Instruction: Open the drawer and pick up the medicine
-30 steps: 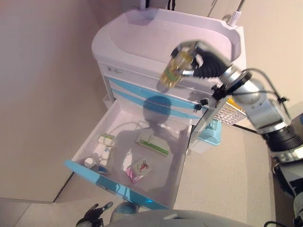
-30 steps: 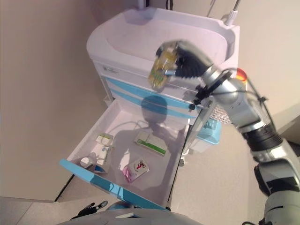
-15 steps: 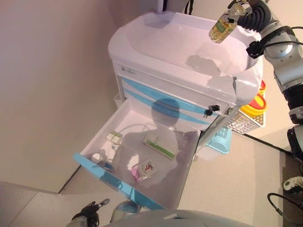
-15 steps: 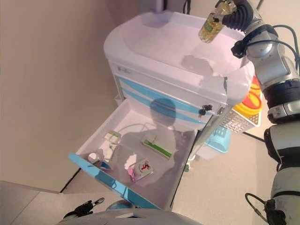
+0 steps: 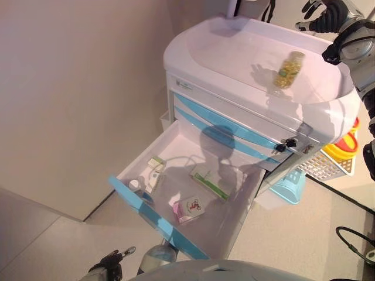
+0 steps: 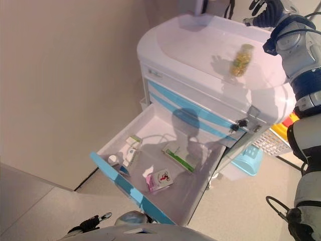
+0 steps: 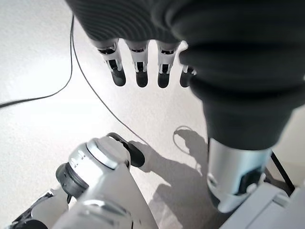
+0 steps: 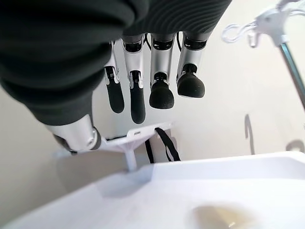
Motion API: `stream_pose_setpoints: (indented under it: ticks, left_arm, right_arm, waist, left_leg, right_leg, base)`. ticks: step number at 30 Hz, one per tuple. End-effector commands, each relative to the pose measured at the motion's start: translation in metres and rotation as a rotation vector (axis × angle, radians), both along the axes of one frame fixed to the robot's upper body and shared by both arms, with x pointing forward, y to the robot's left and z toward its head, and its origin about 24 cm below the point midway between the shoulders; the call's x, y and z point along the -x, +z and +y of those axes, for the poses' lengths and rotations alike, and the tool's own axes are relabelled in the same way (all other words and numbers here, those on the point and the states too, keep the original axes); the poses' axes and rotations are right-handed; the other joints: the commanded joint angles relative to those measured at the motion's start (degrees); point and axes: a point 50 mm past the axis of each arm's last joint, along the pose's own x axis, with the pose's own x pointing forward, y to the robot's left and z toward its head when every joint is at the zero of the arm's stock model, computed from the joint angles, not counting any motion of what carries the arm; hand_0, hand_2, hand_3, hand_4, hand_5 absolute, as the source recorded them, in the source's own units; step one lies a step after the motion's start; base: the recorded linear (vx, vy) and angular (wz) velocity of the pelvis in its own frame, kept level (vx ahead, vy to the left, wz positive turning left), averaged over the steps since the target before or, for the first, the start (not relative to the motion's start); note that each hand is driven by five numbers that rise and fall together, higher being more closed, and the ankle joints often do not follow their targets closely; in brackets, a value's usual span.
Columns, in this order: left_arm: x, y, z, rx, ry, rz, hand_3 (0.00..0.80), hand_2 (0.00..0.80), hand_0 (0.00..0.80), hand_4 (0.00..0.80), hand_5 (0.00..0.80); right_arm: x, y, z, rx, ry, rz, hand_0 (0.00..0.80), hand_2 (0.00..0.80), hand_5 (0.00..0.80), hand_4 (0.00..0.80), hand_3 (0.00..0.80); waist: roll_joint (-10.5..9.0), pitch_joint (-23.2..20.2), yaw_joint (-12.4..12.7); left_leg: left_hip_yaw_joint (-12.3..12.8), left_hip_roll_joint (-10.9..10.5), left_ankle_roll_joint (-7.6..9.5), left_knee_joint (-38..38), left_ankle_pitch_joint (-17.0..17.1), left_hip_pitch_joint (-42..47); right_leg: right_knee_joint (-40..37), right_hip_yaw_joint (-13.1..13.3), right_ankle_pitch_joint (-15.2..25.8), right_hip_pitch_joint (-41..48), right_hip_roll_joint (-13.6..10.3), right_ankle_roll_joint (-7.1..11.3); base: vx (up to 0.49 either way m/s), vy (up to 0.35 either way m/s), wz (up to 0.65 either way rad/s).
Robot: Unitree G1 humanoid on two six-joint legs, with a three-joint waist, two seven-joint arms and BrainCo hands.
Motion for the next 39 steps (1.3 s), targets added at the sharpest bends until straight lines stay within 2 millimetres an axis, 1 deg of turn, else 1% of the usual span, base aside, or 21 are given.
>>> stream_pose_setpoints:
  ticks: [1,4,10,14,17,18,19,22,26,29,31,32,34,35,38,39]
  left_arm:
    - [0.007,0.005,0.018,-0.040,-0.012,0.022,0.000,0.000,0.000,0.000,0.000]
    - [0.006,0.005,0.017,-0.041,-0.023,0.018,0.000,0.000,0.000,0.000,0.000]
    - [0.005,0.006,0.018,-0.045,-0.048,0.005,0.000,0.000,0.000,0.000,0.000]
    - [0.002,0.007,0.020,-0.042,-0.054,-0.008,0.000,0.000,0.000,0.000,0.000]
    - [0.000,0.008,0.021,-0.041,-0.058,-0.013,0.000,0.000,0.000,0.000,0.000]
    - [0.000,0.008,0.021,-0.040,-0.059,-0.013,0.000,0.000,0.000,0.000,0.000]
    - [0.000,0.008,0.021,-0.040,-0.060,-0.014,0.000,0.000,0.000,0.000,0.000]
    - [-0.001,0.008,0.020,-0.039,-0.064,-0.015,0.000,0.000,0.000,0.000,0.000]
    - [0.001,0.008,0.020,-0.040,-0.082,-0.014,0.000,0.000,0.000,0.000,0.000]
    - [0.001,0.008,0.020,-0.045,-0.120,-0.011,0.000,0.000,0.000,0.000,0.000]
    - [0.001,0.008,0.021,-0.050,-0.137,-0.010,0.000,0.000,0.000,0.000,0.000]
    - [0.001,0.008,0.021,-0.051,-0.138,-0.010,0.000,0.000,0.000,0.000,0.000]
    - [0.002,0.008,0.022,-0.056,-0.159,-0.005,0.000,0.000,0.000,0.000,0.000]
    - [0.002,0.008,0.022,-0.059,-0.166,-0.004,0.000,0.000,0.000,0.000,0.000]
    - [0.002,0.009,0.023,-0.064,-0.177,-0.002,0.000,0.000,0.000,0.000,0.000]
    - [0.001,0.009,0.023,-0.064,-0.178,-0.004,0.000,0.000,0.000,0.000,0.000]
  right_arm:
    - [0.010,0.027,-0.008,0.103,-0.050,-0.035,0.800,0.800,0.800,0.800,0.800]
    - [0.007,0.013,-0.012,0.113,-0.056,0.014,0.800,0.800,0.800,0.800,0.800]
    - [0.003,-0.010,-0.015,0.118,-0.056,0.085,0.800,0.800,0.800,0.800,0.800]
    - [0.003,-0.013,-0.018,0.103,-0.058,0.070,0.800,0.800,0.800,0.800,0.800]
    - [0.005,-0.010,-0.020,0.075,-0.055,0.032,0.800,0.800,0.800,0.800,0.800]
    - [0.006,-0.009,-0.021,0.066,-0.055,0.014,0.342,0.342,0.342,0.342,0.342]
    - [0.006,-0.007,-0.021,0.056,-0.055,0.000,0.000,0.000,0.000,0.000,0.000]
    - [0.008,-0.003,-0.024,-0.014,-0.049,-0.051,0.000,0.000,0.000,0.000,0.000]
    - [0.012,0.001,-0.028,-0.188,-0.024,-0.143,0.000,0.000,0.000,0.000,0.000]
    - [0.017,0.009,-0.024,-0.348,0.041,-0.267,0.000,0.000,0.000,0.000,0.000]
    - [0.021,0.015,-0.019,-0.402,0.086,-0.344,0.000,0.000,0.000,0.000,0.000]
    - [0.021,0.015,-0.019,-0.405,0.085,-0.344,0.000,0.000,0.000,0.000,0.000]
    - [0.028,0.020,-0.016,-0.437,0.127,-0.417,0.000,0.000,0.000,0.000,0.000]
    - [0.032,0.022,-0.018,-0.446,0.136,-0.448,0.000,0.000,0.000,0.000,0.000]
    - [0.041,0.021,-0.026,-0.480,0.138,-0.493,0.000,0.000,0.000,0.000,0.000]
    - [0.046,0.019,-0.032,-0.494,0.132,-0.504,0.000,0.000,0.000,0.000,0.000]
  waist:
    - [-2.45,-2.24,1.66]
    - [-2.16,-1.80,2.10]
    - [-1.62,-0.95,2.50]
    - [-1.31,-0.61,2.13]
    - [-1.24,-0.48,1.78]
    - [-1.26,-0.46,1.68]
    - [-1.27,-0.46,1.58]
    - [-1.25,-0.55,1.21]
    - [-1.17,-0.63,0.58]
    - [-1.02,-0.78,-0.41]
    - [-0.94,-0.87,-1.19]
    - [-0.96,-0.89,-1.21]
    - [-0.84,-1.18,-2.50]
    - [-0.76,-1.39,-3.34]
    - [-0.58,-1.75,-5.05]
    - [-0.45,-1.97,-6.20]
  left_leg:
    - [0.18,-2.41,0.28,0.04,-4.62,0.32]
    - [-0.33,-2.56,0.39,0.04,-4.44,-0.08]
    - [-0.57,-2.61,0.62,0.04,-4.21,-0.61]
    - [-0.36,-2.60,0.73,0.04,-4.18,-0.75]
    - [-0.10,-2.56,0.77,0.04,-4.31,-0.58]
    - [0.01,-2.53,0.76,0.04,-4.36,-0.48]
    - [0.11,-2.51,0.78,0.04,-4.40,-0.39]
    - [0.47,-2.43,0.77,0.04,-4.56,-0.13]
    - [1.31,-2.18,0.74,0.04,-4.94,0.39]
    - [2.26,-2.06,0.83,0.04,-5.42,0.92]
    - [3.09,-1.94,0.91,0.04,-5.77,1.29]
    - [3.18,-1.92,0.91,0.04,-5.80,1.32]
    - [4.37,-1.82,1.02,0.04,-6.35,1.80]
    - [5.03,-1.79,1.12,0.04,-6.64,2.07]
    - [6.64,-1.58,1.31,0.07,-7.22,2.67]
    - [7.54,-1.41,1.40,0.11,-7.50,2.93]
  right_leg:
    - [3.15,1.01,2.04,-2.62,-3.33,3.42]
    - [3.38,0.67,1.95,-2.90,-3.51,3.45]
    - [3.60,0.42,2.07,-3.41,-3.85,3.58]
    - [3.63,0.79,2.26,-3.78,-3.91,3.75]
    - [3.59,1.16,2.38,-3.86,-3.94,3.87]
    - [3.59,1.26,2.41,-3.81,-3.93,3.91]
    - [3.57,1.38,2.42,-3.76,-3.90,3.92]
    - [3.62,1.75,2.43,-3.75,-3.84,4.00]
    - [3.69,2.34,2.45,-3.61,-3.81,4.08]
    - [3.74,3.16,2.52,-3.60,-3.82,4.24]
    - [3.90,3.77,2.53,-3.70,-3.83,4.36]
    - [3.93,3.84,2.53,-3.72,-3.83,4.37]
    - [4.13,5.00,2.57,-4.01,-3.80,4.57]
    - [4.27,5.80,2.61,-4.23,-3.75,4.67]
    - [4.71,7.70,2.65,-4.70,-3.64,4.85]
    - [4.83,8.70,2.72,-4.92,-3.59,4.98]
  base:
    - [0.018,0.013,0.14]
    - [0.014,0.008,0.10]
    - [0.006,-0.003,0.04]
    - [-0.005,-0.006,0.05]
    - [0.000,0.000,0.00]
    - [0.000,0.000,0.00]
    - [0.000,0.000,0.00]
    - [0.000,0.000,0.00]
    - [-0.005,-0.005,-0.01]
    - [-0.031,-0.026,-0.09]
    - [-0.030,-0.022,-0.13]
    - [-0.035,-0.016,-0.08]
    - [-0.046,-0.014,-0.18]
    - [-0.051,-0.015,-0.25]
    - [-0.040,-0.008,-0.30]
    - [-0.043,-0.011,-0.40]
